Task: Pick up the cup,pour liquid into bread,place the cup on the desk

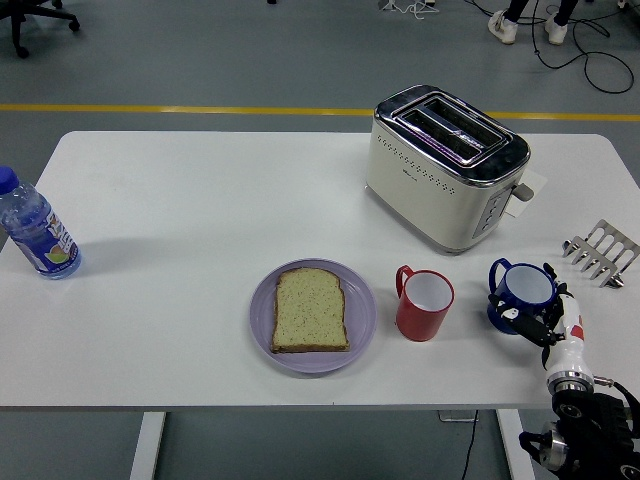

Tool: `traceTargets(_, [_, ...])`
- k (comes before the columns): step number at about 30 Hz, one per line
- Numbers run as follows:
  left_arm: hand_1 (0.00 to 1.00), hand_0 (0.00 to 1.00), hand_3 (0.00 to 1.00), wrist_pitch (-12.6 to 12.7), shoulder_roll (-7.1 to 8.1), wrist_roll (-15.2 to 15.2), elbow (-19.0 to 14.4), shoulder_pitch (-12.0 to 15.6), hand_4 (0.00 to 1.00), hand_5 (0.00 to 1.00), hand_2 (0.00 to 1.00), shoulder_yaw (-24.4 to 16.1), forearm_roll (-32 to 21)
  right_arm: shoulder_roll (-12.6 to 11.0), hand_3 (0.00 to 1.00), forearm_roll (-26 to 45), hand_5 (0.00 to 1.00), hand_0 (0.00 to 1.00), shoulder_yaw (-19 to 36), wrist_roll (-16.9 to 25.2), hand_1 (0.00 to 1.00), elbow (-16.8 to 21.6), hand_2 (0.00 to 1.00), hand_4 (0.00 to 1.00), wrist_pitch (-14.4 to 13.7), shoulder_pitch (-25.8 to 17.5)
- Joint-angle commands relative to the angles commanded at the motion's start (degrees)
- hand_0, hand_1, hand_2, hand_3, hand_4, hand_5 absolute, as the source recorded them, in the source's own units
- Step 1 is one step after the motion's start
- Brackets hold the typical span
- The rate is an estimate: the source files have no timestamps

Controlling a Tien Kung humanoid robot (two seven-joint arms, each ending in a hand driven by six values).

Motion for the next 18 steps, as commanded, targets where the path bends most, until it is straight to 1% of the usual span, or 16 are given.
traceTargets(3, [0.649, 0.639, 0.561, 0.0, -0.06, 0.0, 0.0, 0.1, 0.328, 0.837, 0.661, 0.2, -0.1, 0.0, 0.875, 0.4, 0.032, 0.672, -0.1, 0.2, 0.636, -0.3, 0.766, 0.904, -0.2, -0.1])
traceTargets(4, [0.649, 0.639, 0.561, 0.0, -0.07, 0.0, 0.0, 0.1, 0.331, 0.837, 0.66, 0.2, -0.1, 0.0, 0.838, 0.5, 0.008, 0.634, -0.1, 0.3, 0.604, -0.3, 0.726, 0.874, -0.2, -0.1])
traceTargets(9, [0.649, 0.639, 0.561, 0.0, -0.15, 0.0, 0.0, 0.2, 0.331, 0.837, 0.66, 0.5, -0.2, -0.2, 0.838, 0.8, 0.008, 0.634, 0.0, 0.7, 0.604, 0.1, 0.726, 0.874, -0.6, -0.5])
traceTargets(10, [0.648, 0.638, 0.56, 0.0, -0.15, 0.0, 0.0, 0.2, 0.332, 0.837, 0.66, 0.5, -0.2, -0.3, 0.836, 0.8, 0.015, 0.602, 0.0, 0.7, 0.584, 0.2, 0.708, 0.867, -0.7, -0.5])
traceTargets(15, [0.648, 0.638, 0.56, 0.0, -0.08, 0.0, 0.0, 0.3, 0.332, 0.837, 0.66, 0.7, -0.3, -0.7, 0.836, 0.1, 0.015, 0.602, 1.1, 1.1, 0.584, 1.9, 0.708, 0.867, -1.5, -0.9])
traceTargets(16, [0.648, 0.638, 0.559, 0.0, -0.07, 0.0, 0.0, 0.4, 0.334, 0.838, 0.66, 0.7, -0.3, -0.8, 0.775, -0.1, 0.033, 0.549, 1.3, 1.1, 0.54, 2.2, 0.662, 0.85, -1.6, -0.9])
traceTargets(18, [0.648, 0.638, 0.559, 0.0, -0.03, 0.0, 0.0, 0.4, 0.334, 0.838, 0.66, 0.7, -0.3, -1.0, 0.775, -0.5, 0.033, 0.549, 2.0, 1.0, 0.54, 2.9, 0.662, 0.85, -1.5, -1.1])
